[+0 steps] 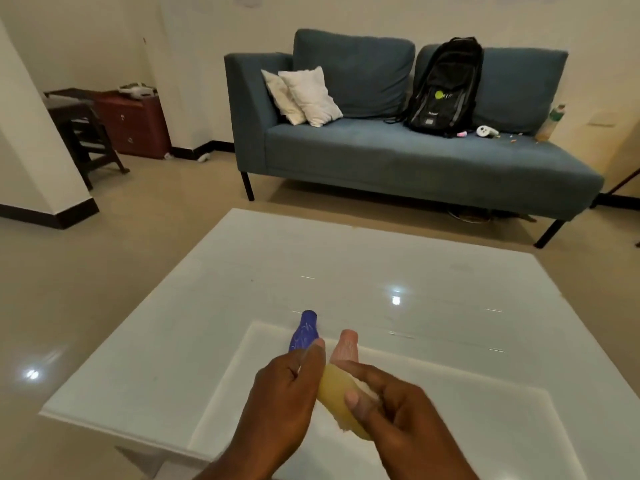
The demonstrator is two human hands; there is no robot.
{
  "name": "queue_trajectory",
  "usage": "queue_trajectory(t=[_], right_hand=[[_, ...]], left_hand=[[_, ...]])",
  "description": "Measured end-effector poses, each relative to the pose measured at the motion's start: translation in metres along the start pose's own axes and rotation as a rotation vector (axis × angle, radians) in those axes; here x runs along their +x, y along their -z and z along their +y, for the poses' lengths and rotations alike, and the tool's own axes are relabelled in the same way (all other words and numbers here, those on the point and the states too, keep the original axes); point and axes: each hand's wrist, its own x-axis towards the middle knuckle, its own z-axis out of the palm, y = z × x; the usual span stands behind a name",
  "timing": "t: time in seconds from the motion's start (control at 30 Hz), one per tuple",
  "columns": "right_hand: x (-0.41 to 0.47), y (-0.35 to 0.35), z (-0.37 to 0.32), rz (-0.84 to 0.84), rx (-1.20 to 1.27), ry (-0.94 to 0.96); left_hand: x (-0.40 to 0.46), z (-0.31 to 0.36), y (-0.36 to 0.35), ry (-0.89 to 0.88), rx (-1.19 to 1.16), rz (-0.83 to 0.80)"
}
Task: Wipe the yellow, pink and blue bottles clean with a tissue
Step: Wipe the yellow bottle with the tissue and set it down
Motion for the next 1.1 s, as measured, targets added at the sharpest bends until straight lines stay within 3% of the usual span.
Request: queue_trajectory(t=[0.17,0.27,0.4,0.6,0.77,0.9,1.0,1.1], right_hand=[[-0.004,0.019,-0.012,0.263,-0.087,0.039],[-0.014,0.019,-0.012,0.305,-0.059,0.055],[-0.022,0.002,-0.009,0.078,-0.030,-0.167],[-0.017,-0.005,-0.031,-0.063,0.389,-0.567],[-0.013,0.002,-0.031,-0.187,0.364,-0.688],[-0.013,0.016,-0.016,-0.377,0.619,-0.753],[-0.006,0.023,-0.011,-0.337,0.539,-0.736],[0.001,0.026,-0.007,-0.122,0.422,-0.666]], left_hand=[[-0.014,0.008,0.008,-0.068,0.024,-0.034],[-0.017,0.017,0.005,-0.067,-0.026,-0.059],[-0.022,0.024,-0.002,-0.188,0.034,-0.027],[-0.035,0.024,-0.007,-0.293,-0.064,-0.169],[-0.040,0.012,-0.008,-0.390,-0.073,-0.193],[-0.038,0.013,-0.010,-0.446,-0.050,-0.167],[-0.031,0.012,-0.013,-0.468,0.003,-0.211],[-0.023,0.009,-0.013,-0.416,0.075,-0.181]])
